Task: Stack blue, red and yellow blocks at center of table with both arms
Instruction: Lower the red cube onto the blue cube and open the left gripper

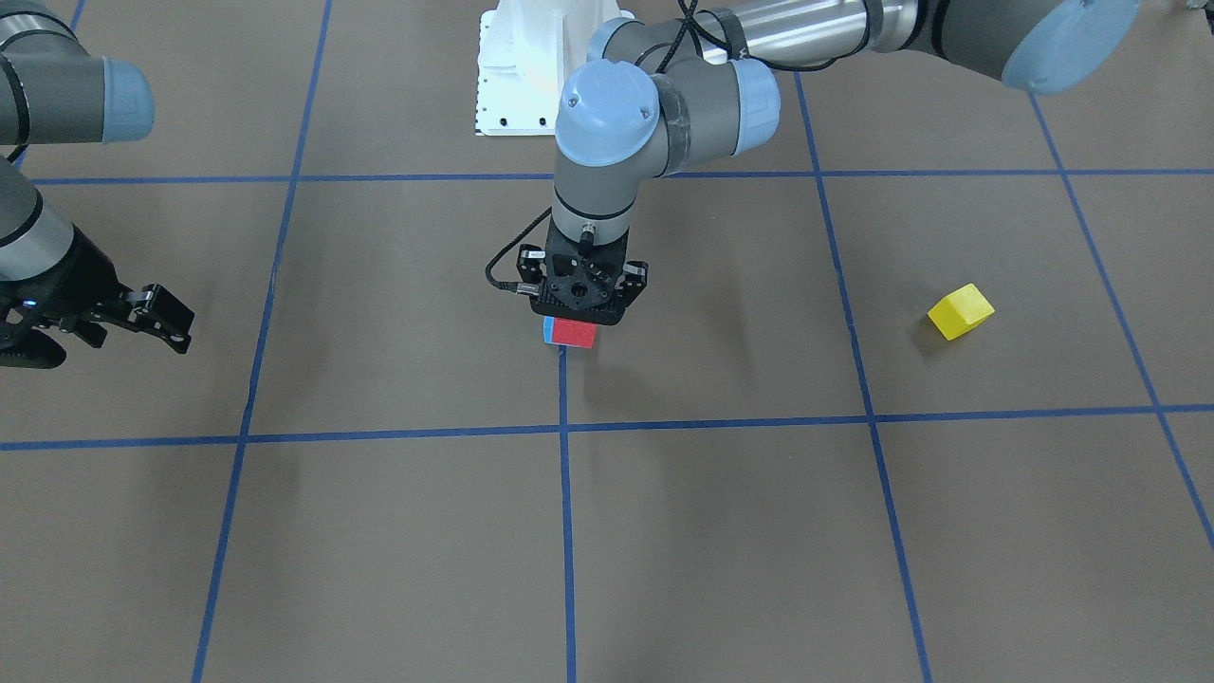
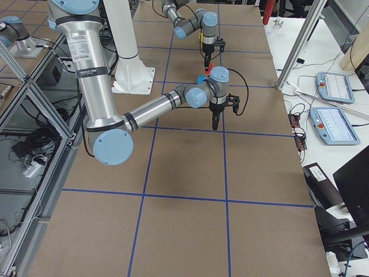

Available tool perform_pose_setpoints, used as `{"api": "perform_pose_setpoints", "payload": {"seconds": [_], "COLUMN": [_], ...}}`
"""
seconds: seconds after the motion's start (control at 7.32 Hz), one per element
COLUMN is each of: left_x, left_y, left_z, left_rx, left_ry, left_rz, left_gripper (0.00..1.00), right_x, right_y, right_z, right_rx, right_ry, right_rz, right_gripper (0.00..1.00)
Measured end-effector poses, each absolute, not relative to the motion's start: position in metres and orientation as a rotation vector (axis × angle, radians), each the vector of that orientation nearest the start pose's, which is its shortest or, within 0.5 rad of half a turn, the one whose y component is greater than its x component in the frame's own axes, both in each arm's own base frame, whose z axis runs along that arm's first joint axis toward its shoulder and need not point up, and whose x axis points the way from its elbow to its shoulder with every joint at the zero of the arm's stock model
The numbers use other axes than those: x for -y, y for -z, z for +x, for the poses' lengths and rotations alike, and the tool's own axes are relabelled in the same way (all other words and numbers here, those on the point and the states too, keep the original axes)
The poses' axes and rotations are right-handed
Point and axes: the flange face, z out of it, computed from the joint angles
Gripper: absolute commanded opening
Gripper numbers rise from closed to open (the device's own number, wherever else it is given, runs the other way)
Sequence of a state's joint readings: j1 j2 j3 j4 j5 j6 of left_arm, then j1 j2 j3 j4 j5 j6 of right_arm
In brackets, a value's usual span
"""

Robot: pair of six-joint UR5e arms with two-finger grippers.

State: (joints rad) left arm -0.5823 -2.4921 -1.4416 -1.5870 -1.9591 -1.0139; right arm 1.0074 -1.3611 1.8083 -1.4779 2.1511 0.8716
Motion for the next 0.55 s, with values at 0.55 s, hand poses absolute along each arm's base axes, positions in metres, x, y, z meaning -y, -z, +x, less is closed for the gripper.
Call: {"api": "perform_pose_setpoints", "payload": {"seconds": [0.55], "left_x": [0.48], "left_y": [-0.127], "left_z": [0.596], "left_rx": [-0.814], "left_ry": [-0.105], "left_rz": [0.08], "left_gripper": [0.0], "right_x": [0.525], "right_y": [-0.431], "right_z": [-0.235], "right_rx": [0.775], "right_ry": [-0.145], "right_rz": [0.017], "right_gripper": [1.0]}}
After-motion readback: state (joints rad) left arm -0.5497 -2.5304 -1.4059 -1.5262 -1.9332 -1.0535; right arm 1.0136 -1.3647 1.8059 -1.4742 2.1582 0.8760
